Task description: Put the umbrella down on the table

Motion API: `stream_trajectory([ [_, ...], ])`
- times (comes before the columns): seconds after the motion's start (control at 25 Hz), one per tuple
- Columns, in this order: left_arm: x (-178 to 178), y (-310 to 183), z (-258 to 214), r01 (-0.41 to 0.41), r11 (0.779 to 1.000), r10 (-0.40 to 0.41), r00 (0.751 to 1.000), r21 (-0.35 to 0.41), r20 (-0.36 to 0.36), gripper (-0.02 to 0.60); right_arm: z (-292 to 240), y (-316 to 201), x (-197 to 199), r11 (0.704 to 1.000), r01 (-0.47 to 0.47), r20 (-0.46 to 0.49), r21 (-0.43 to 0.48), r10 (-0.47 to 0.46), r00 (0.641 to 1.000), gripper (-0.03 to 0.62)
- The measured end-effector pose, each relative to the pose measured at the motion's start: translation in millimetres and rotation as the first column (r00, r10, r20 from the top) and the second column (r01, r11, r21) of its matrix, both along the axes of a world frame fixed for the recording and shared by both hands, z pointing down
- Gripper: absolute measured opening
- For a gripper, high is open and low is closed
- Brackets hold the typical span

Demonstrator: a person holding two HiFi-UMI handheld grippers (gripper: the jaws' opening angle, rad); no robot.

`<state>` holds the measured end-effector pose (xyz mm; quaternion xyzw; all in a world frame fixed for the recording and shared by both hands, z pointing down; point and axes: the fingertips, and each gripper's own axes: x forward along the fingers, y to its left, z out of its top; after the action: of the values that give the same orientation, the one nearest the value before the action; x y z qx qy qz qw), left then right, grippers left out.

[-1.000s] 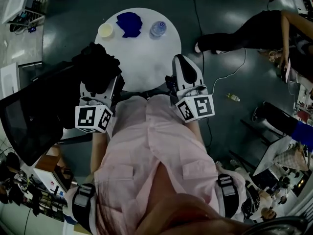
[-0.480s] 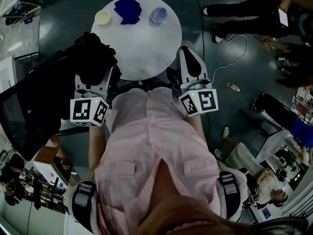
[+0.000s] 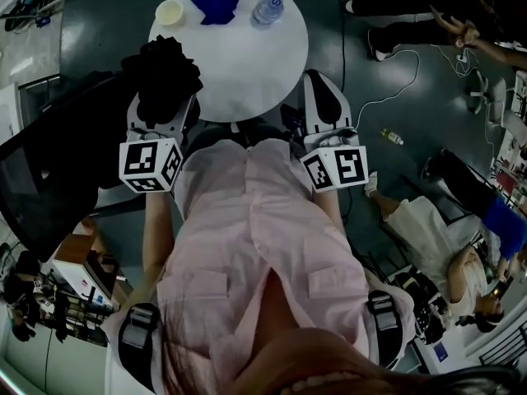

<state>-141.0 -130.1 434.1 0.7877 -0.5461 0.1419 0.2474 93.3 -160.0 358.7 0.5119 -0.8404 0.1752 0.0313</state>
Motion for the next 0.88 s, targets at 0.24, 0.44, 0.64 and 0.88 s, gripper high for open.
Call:
stream_trajectory([
  [0.24,8,3,8,0.0,1.0,-0.001,1.0,-0.025,-0.016,0.311,0,3,10,1.0,-0.013,0.004,0.001,0.013,1.0,0.041],
  [0.44,10,12,11,-0.034,0.999,0.034,0.999,-0.03,-0.005,0.311,-4,3,11,1.0,-0.02,0.004,0.021,0.02,1.0,0.04],
  [0.64,11,13,16,-0.061,0.997,0.062,0.998,-0.049,0.012,0.311,-11,-1,8,0.999,-0.004,0.005,0.037,0.004,1.0,0.04],
  [0.88,11,4,39,-0.068,0.992,0.072,0.997,-0.102,0.038,0.311,-8,-3,0,1.0,-0.004,0.028,0.02,0.004,1.0,0.04],
])
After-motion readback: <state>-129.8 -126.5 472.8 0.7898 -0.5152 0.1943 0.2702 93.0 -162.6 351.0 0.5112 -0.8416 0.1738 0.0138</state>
